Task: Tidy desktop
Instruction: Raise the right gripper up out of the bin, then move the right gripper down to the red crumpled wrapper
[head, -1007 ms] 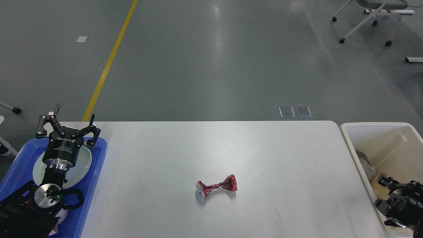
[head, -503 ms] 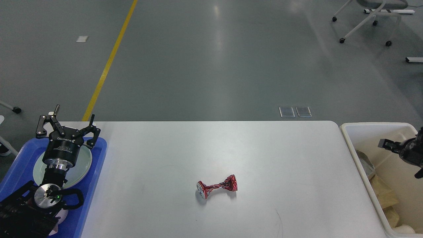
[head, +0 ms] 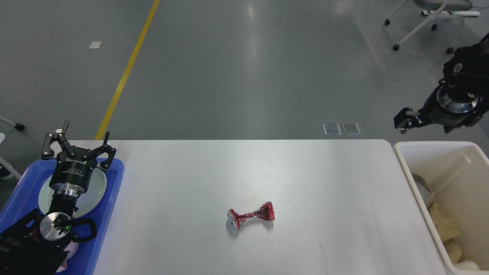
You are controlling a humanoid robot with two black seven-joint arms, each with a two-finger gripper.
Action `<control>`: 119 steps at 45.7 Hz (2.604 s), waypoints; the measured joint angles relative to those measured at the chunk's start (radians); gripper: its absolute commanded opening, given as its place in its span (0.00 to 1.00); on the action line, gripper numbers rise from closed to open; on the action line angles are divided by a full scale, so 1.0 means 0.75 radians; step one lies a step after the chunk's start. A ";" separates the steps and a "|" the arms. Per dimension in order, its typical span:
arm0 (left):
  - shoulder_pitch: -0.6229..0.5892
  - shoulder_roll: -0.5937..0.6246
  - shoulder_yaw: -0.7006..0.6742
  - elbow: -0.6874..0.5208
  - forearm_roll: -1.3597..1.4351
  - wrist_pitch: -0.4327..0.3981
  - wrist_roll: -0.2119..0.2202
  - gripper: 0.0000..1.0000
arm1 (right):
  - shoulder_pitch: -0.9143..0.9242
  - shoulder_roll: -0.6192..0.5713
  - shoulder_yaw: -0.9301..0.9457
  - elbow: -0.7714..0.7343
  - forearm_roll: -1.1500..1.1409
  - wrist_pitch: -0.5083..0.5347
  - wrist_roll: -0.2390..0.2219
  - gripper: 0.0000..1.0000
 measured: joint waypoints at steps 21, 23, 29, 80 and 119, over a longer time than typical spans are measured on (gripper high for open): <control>0.000 0.000 0.001 0.001 0.000 0.000 0.000 0.98 | 0.781 0.240 -0.126 0.448 0.530 0.285 0.002 1.00; 0.001 0.000 0.001 0.001 0.000 0.000 -0.001 0.98 | 0.846 0.262 -0.130 0.493 0.563 0.285 0.002 1.00; 0.002 0.000 0.002 0.001 0.000 0.000 -0.002 0.98 | 0.974 0.369 -0.183 0.601 0.687 0.285 0.008 1.00; 0.000 0.000 0.000 0.000 0.000 0.000 0.000 0.98 | 0.805 0.520 -0.298 0.624 1.490 0.184 0.019 0.97; 0.000 0.000 0.000 0.000 0.000 0.000 0.000 0.98 | -0.404 0.714 0.257 0.298 1.837 -1.036 0.006 0.98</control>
